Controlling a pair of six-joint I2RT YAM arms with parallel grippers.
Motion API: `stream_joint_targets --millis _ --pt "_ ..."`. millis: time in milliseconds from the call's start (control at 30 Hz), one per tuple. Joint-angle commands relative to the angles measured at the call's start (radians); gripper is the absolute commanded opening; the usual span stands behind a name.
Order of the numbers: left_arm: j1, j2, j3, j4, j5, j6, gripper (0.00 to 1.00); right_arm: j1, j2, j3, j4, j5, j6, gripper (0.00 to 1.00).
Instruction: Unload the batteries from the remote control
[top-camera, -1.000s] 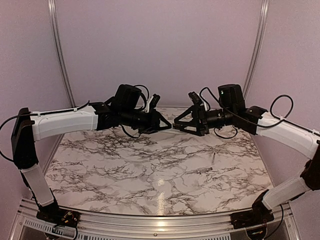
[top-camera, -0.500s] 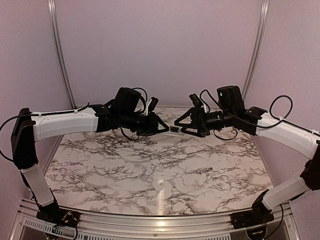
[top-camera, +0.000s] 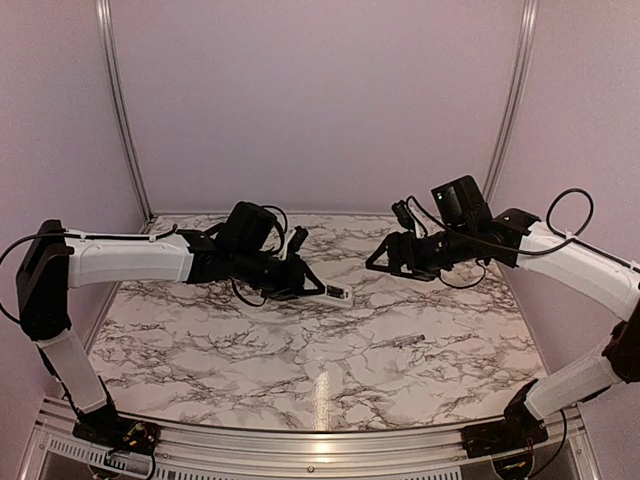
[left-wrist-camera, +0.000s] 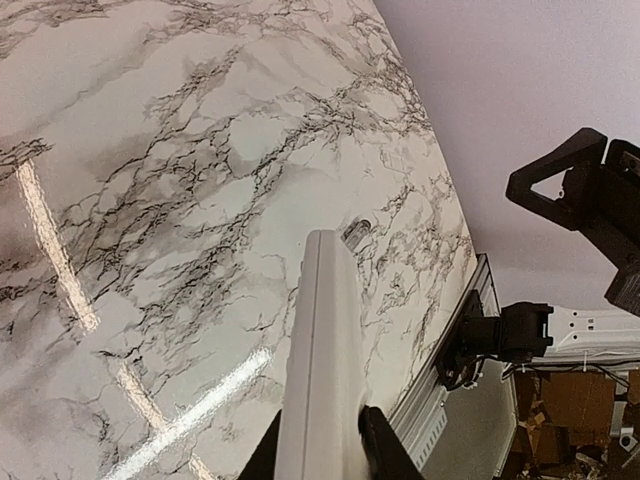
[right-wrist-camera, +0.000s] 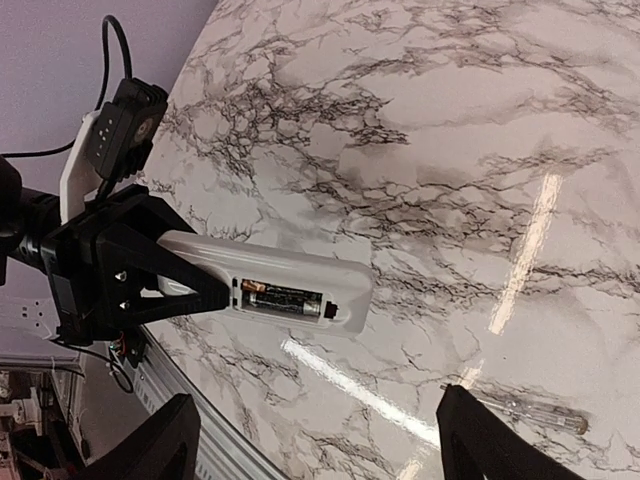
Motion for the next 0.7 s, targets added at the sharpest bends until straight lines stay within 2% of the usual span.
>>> stream_joint_targets --millis 0,233,667 --pt "0.006 -0.003 -0.045 0.067 0.041 -0.027 0.00 0.008 -0.015 0.044 -0.104 0.109 -0.079 0.81" --pt "0.006 0.063 -0.079 0.132 0.093 -0.088 0.00 0.008 -0.012 0.036 -0.121 0.131 -0.088 0.81" --pt "0.024 0.191 -0.046 0.057 0.117 -0.101 0.00 0.008 -0.018 0.012 -0.129 0.133 -0.082 0.81"
